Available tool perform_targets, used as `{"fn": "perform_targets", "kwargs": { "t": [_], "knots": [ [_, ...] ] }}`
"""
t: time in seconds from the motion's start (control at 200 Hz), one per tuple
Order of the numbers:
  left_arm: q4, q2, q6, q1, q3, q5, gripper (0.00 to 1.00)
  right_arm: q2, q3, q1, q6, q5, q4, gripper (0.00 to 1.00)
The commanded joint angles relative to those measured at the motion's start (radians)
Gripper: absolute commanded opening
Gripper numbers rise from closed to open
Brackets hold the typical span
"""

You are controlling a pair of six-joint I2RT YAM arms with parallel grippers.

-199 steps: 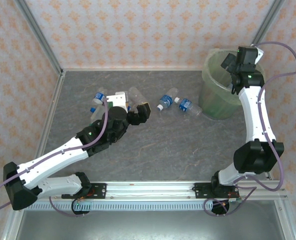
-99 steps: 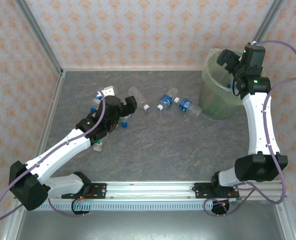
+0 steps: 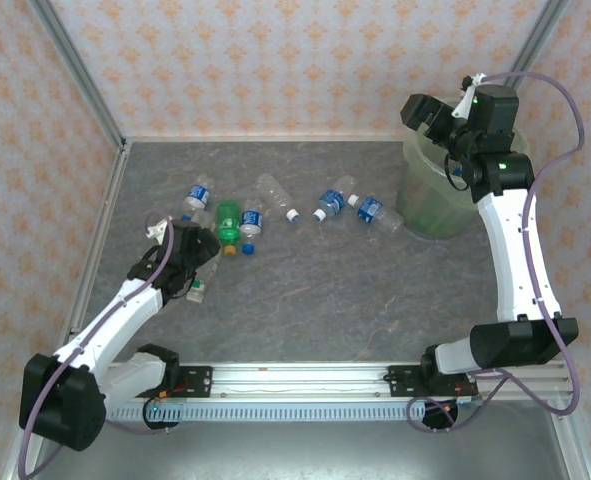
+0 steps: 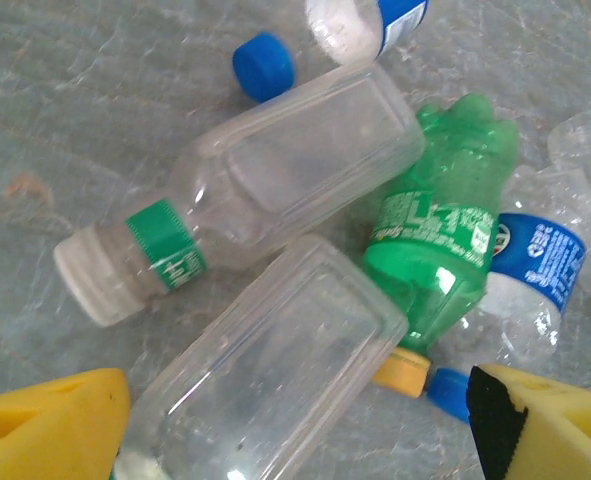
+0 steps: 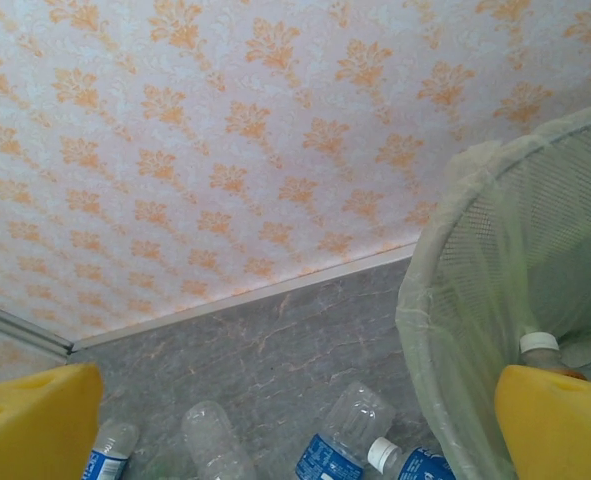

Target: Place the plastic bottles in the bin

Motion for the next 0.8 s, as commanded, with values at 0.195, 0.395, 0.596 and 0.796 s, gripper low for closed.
{"fn": "perform_targets", "kwargs": {
  "t": [0.195,0.395,0.596,0.796],
  "knots": [
    [0.038,-0.052,-0.044,0.005,-0.143,0.061,0.89,-0.032,-0.039,0.015,0.032,-0.041,0.070,1.00],
    [0.154,-0.036,-0.029,0.004,-0.210,0.175,0.88,-0.023,-0.039,0.015,0.024,-0.047,0.062,1.00],
    [0.220,-0.049,-0.050,0.002,-0.228,0.259,0.84,-0.032,-0.059,0.015,0.012,-0.041,0.059,1.00],
    [0.203,-0.024,-0.065,-0.031,-0.220,0.230,0.81,-0.031,-0.064,0.015,0.020,-0.054,0.064,1.00]
  ]
}}
